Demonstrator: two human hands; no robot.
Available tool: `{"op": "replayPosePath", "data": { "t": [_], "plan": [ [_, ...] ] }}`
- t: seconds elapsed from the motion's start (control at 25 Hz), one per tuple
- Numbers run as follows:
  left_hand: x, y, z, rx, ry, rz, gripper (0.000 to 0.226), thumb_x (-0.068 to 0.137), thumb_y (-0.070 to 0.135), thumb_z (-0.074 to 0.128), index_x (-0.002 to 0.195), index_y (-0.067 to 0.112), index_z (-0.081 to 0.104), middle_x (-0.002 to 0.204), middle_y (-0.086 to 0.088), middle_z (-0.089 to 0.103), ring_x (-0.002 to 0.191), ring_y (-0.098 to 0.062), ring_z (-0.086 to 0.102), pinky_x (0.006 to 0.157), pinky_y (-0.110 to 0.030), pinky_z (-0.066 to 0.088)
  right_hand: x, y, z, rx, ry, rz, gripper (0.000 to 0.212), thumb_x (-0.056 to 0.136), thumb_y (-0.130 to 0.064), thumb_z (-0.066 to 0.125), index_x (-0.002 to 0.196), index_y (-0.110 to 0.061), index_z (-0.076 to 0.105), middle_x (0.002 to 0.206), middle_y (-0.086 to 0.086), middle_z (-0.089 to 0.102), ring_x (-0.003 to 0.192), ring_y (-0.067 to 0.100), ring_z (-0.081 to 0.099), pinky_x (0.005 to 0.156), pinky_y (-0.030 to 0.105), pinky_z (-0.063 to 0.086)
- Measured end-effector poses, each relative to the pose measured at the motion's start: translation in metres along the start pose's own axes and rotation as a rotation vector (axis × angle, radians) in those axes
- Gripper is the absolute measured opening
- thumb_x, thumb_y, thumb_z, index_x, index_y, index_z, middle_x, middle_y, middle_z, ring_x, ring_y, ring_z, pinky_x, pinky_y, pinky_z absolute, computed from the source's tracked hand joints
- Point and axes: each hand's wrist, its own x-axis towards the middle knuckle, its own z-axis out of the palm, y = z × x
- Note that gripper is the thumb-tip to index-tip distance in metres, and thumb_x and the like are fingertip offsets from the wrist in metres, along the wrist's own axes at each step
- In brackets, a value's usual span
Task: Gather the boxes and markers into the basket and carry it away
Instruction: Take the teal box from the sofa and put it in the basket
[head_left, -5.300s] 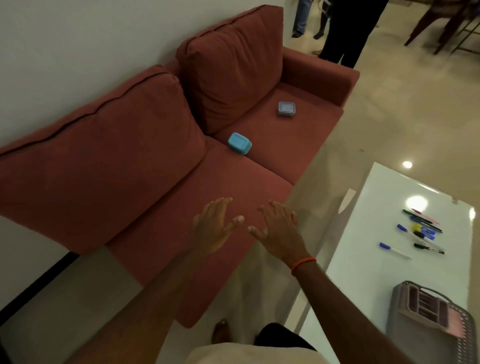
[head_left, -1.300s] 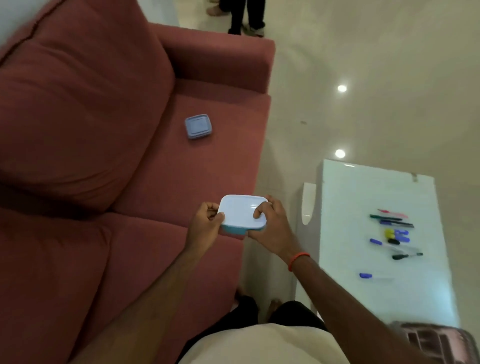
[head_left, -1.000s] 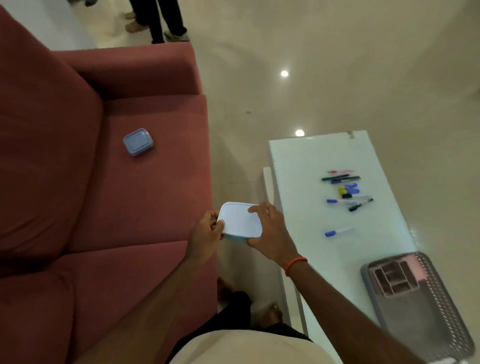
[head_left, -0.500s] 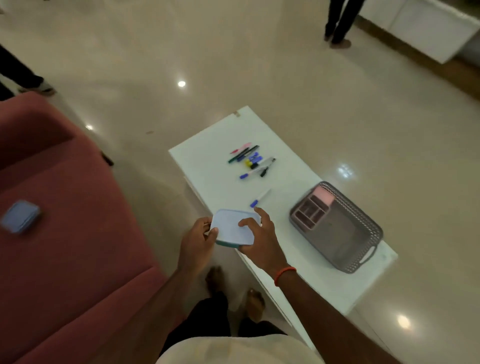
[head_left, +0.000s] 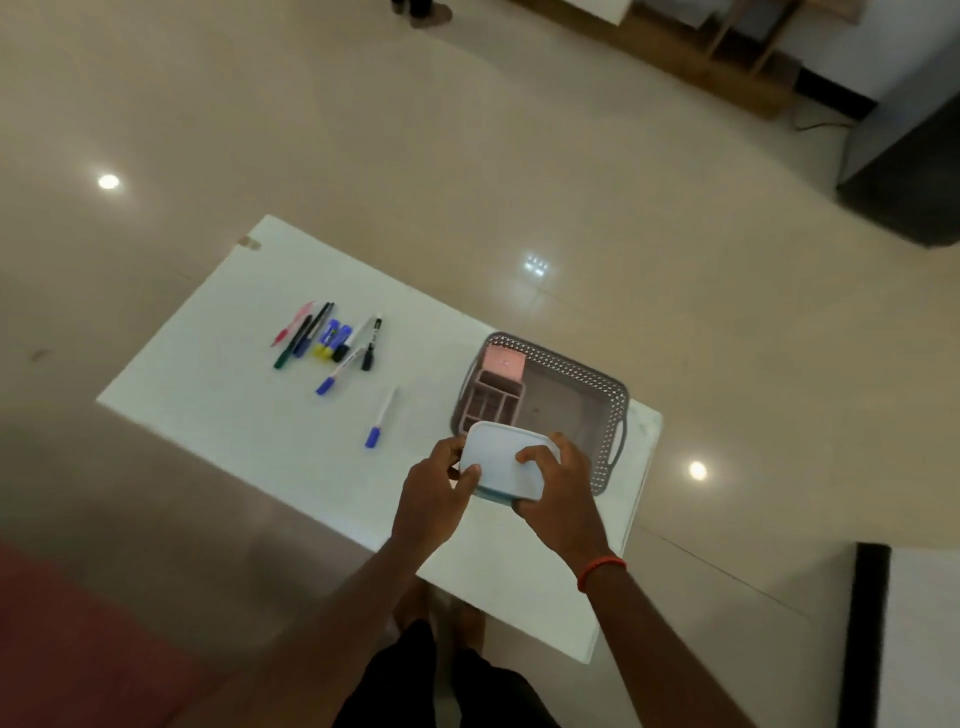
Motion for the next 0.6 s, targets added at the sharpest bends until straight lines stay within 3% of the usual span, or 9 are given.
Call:
{"op": "replayPosePath", "data": {
  "t": [0.16, 0.32, 0.48, 0.6],
  "plan": [
    [0.043, 0.005, 0.035, 0.017, -0.082, 0.072, 0.040, 0.096, 0.036, 0.060, 0.130, 0.015, 0.056, 0.117, -0.002, 0.070, 0.090, -0.012, 0.066, 0.072, -0.010, 0.052, 0.027, 0.034, -0.002, 0.095, 0.072, 0.169, 0.059, 0.064, -0.008, 0.084, 0.113, -0.024, 0.058, 0.149, 0.007, 0.034, 0.138, 0.027, 0.030, 0.110, 0.030, 0.030],
    [0.091, 0.009, 0.086, 0.044, -0.095, 0.153, 0.029, 0.097, 0.023, 0.060, 0.125, 0.016, 0.061, 0.109, 0.008, 0.061, 0.095, -0.008, 0.057, 0.071, -0.001, 0.040, 0.058, 0.081, 0.014, 0.146, 0.153, 0.284, 0.058, 0.064, -0.010, 0.087, 0.112, -0.024, 0.058, 0.148, 0.008, 0.035, 0.139, 0.028, 0.032, 0.113, 0.036, 0.033],
    [0.139, -0.004, 0.148, 0.044, -0.128, 0.205, 0.012, 0.095, 0.012, 0.061, 0.102, 0.013, 0.070, 0.092, 0.008, 0.066, 0.083, -0.010, 0.061, 0.072, -0.018, 0.050, 0.097, 0.139, 0.032, 0.089, 0.213, 0.307, 0.054, 0.066, -0.009, 0.083, 0.113, -0.022, 0.059, 0.146, 0.008, 0.037, 0.135, 0.028, 0.028, 0.105, 0.030, 0.035],
    [0.174, -0.013, 0.191, 0.062, -0.107, 0.197, 0.011, 0.094, 0.011, 0.061, 0.098, 0.012, 0.071, 0.088, 0.007, 0.066, 0.081, -0.009, 0.061, 0.075, -0.018, 0.049, 0.129, 0.180, 0.052, 0.053, 0.252, 0.293, 0.049, 0.070, -0.008, 0.078, 0.114, -0.021, 0.059, 0.145, 0.008, 0.038, 0.136, 0.027, 0.026, 0.106, 0.033, 0.036]
  ]
}}
